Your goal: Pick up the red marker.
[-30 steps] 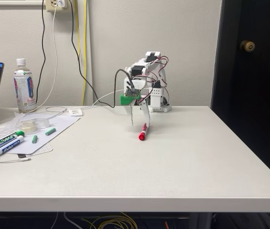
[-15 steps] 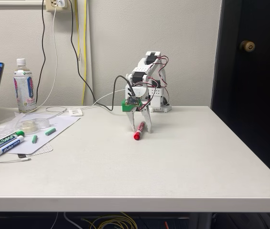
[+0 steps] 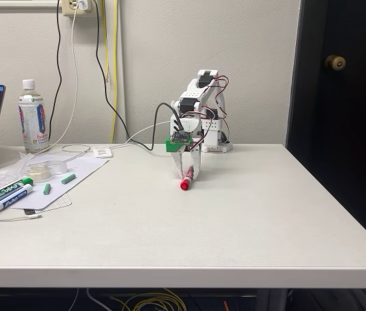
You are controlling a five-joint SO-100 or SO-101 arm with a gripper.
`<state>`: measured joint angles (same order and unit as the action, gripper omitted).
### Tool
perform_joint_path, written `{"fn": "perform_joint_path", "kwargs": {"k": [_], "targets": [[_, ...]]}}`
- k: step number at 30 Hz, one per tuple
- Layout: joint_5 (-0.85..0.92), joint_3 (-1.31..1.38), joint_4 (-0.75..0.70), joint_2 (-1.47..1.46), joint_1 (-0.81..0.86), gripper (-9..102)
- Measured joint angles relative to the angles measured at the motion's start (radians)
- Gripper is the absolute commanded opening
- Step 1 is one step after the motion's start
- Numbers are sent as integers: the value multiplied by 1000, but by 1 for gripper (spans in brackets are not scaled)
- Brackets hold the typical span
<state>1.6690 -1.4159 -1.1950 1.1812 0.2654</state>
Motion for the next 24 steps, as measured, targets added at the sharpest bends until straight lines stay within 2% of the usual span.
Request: {"fn": "perform_joint_path", "kwargs": {"k": [24], "targets": [[-12, 0, 0, 0, -3, 4]]}}
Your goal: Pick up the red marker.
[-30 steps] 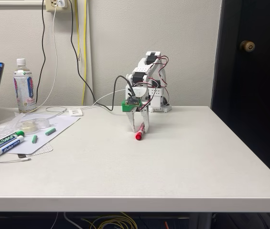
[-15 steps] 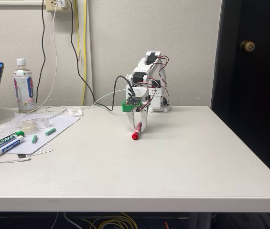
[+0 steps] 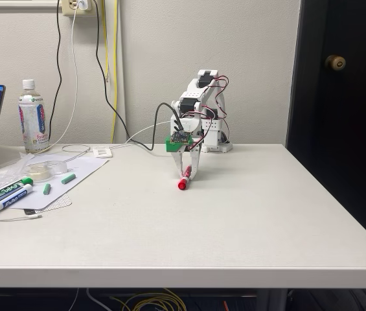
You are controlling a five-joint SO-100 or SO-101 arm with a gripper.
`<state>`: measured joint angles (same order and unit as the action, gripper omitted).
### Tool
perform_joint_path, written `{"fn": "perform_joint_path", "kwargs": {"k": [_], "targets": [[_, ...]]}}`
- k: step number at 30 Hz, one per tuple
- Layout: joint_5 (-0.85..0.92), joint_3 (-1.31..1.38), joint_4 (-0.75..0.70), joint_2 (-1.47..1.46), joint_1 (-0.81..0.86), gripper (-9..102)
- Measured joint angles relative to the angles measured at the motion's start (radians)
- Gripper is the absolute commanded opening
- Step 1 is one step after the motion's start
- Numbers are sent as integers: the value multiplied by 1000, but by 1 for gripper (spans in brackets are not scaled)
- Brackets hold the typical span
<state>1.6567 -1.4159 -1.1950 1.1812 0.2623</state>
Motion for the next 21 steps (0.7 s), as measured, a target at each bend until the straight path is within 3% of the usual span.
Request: {"fn": "perform_joint_path", "kwargs": {"k": [11, 21], "targets": [[-34, 3, 3, 8, -9, 4], [-279, 293, -218, 6, -115, 4]]}}
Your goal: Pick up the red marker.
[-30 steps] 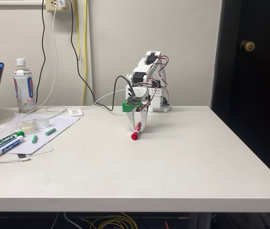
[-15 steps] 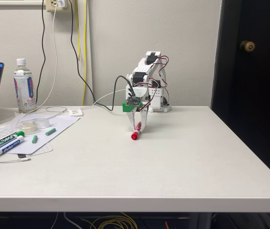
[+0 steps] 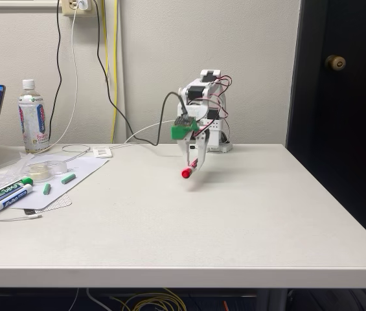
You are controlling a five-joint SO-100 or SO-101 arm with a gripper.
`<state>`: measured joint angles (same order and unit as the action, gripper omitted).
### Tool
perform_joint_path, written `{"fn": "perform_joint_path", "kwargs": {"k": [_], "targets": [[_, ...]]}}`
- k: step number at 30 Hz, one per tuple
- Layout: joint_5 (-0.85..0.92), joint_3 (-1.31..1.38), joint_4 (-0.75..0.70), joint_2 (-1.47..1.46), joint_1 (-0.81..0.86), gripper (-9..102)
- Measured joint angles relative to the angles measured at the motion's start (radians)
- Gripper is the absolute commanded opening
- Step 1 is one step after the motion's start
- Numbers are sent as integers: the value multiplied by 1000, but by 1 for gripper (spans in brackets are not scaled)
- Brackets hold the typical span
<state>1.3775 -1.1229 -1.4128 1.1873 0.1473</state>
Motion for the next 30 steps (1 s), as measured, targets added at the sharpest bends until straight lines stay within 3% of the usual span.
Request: {"fn": "perform_joint_path", "kwargs": {"k": [14, 24, 30], "targets": [[-661, 561, -221, 25, -172, 4], [-1039, 592, -202, 163, -236, 4], [-1157, 592, -206, 235, -256, 4]]}}
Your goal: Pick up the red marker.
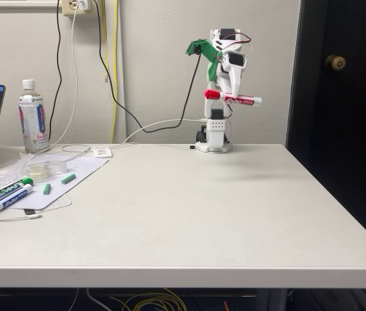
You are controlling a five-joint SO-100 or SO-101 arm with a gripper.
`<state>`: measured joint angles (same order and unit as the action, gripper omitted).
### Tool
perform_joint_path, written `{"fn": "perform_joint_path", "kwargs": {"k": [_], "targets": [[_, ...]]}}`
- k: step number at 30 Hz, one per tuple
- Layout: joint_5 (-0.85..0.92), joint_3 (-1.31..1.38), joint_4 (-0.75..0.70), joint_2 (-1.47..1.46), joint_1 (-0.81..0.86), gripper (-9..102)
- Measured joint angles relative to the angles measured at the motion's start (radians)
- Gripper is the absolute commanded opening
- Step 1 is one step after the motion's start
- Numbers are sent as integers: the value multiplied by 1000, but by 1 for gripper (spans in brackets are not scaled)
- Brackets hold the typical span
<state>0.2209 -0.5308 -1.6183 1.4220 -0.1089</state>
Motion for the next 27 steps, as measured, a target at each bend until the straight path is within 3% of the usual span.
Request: {"fn": "perform_joint_path", "kwargs": {"k": [22, 27], "targets": [[-153, 2, -126, 219, -5, 4], [-167, -104, -126, 364, -11, 4]]}}
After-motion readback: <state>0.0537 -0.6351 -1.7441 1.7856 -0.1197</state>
